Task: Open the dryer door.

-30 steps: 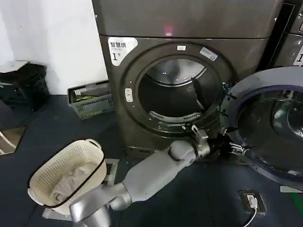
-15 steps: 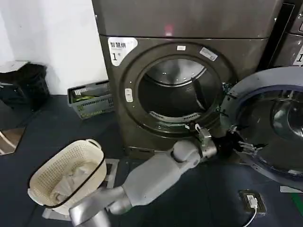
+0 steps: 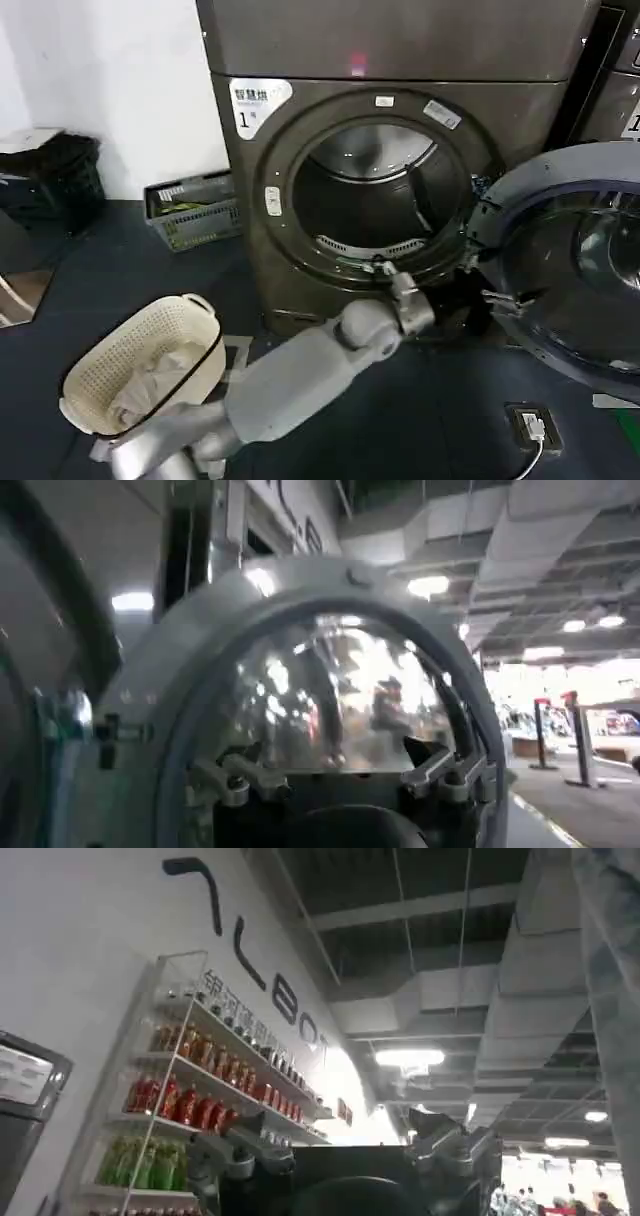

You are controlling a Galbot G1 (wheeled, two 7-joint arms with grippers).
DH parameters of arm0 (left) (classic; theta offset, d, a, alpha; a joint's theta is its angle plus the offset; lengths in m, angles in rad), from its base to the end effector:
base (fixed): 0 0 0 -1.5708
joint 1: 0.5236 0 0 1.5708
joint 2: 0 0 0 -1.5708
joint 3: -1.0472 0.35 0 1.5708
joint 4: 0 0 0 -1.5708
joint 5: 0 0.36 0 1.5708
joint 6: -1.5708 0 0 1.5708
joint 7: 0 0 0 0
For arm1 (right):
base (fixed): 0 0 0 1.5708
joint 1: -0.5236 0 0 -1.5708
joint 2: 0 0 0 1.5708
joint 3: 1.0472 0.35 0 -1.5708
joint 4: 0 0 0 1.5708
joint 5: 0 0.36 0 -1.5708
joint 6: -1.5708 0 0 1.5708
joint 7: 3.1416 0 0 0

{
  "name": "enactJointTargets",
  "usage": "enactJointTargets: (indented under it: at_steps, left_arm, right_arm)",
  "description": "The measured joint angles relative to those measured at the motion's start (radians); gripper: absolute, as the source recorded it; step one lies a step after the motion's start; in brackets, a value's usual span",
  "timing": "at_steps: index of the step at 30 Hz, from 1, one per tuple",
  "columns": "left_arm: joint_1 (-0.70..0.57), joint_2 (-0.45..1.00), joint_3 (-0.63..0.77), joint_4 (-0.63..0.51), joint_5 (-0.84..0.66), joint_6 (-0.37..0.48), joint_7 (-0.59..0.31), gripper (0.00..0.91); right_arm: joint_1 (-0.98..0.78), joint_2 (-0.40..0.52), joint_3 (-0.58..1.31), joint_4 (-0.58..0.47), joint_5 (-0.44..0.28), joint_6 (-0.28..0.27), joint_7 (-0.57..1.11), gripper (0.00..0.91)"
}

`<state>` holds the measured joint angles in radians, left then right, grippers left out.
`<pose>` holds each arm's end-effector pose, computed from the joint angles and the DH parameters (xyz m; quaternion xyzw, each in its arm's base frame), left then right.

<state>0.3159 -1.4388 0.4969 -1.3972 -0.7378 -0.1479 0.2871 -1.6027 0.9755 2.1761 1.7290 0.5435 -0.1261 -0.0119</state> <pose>0.4375 -0.2454 -0.2099 0.5761 0.8046 -0.0751 0.1229 -0.0479 -0.4578 -0.0222 0.5543 0.7855 -0.2004 0.1886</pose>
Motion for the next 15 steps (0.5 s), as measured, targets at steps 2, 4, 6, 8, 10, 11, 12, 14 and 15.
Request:
enactJointTargets:
  at_steps: [2,4,6,8,10,11,12,14,15]
  left_arm:
    - [0.005,0.030,0.009,-0.031,0.001,-0.024,-0.004,0.907]
    - [0.008,0.063,0.013,-0.057,0.001,-0.041,-0.004,0.907]
    - [0.008,0.097,0.014,-0.076,-0.003,-0.047,-0.002,0.907]
    - [0.002,0.138,0.017,-0.097,-0.024,-0.039,0.000,0.907]
    - [-0.007,0.187,0.019,-0.121,-0.040,-0.033,0.002,0.907]
    - [-0.010,0.209,0.020,-0.130,-0.045,-0.028,0.003,0.907]
    - [-0.011,0.234,0.021,-0.141,-0.052,-0.016,0.005,0.907]
    - [-0.020,0.287,0.028,-0.164,-0.061,-0.009,0.021,0.907]
    - [-0.027,0.315,0.035,-0.176,-0.052,-0.016,0.025,0.907]
  right_arm:
    - [0.001,0.000,-0.001,0.001,0.000,0.000,0.000,0.907]
    - [0.001,-0.002,-0.001,0.002,-0.001,0.000,-0.001,0.907]
    - [-0.002,-0.002,0.001,0.007,-0.009,0.009,-0.007,0.907]
    - [-0.003,-0.007,0.008,0.012,-0.025,0.015,0.001,0.907]
    - [-0.001,-0.014,0.016,0.012,-0.042,0.020,0.004,0.907]
    - [0.000,-0.016,0.017,0.015,-0.043,0.022,0.005,0.907]
    - [0.001,-0.018,0.017,0.019,-0.046,0.021,0.012,0.907]
    - [0.003,-0.022,0.020,0.021,-0.056,0.021,0.015,0.907]
    - [0.003,-0.022,0.025,0.020,-0.058,0.020,0.013,0.907]
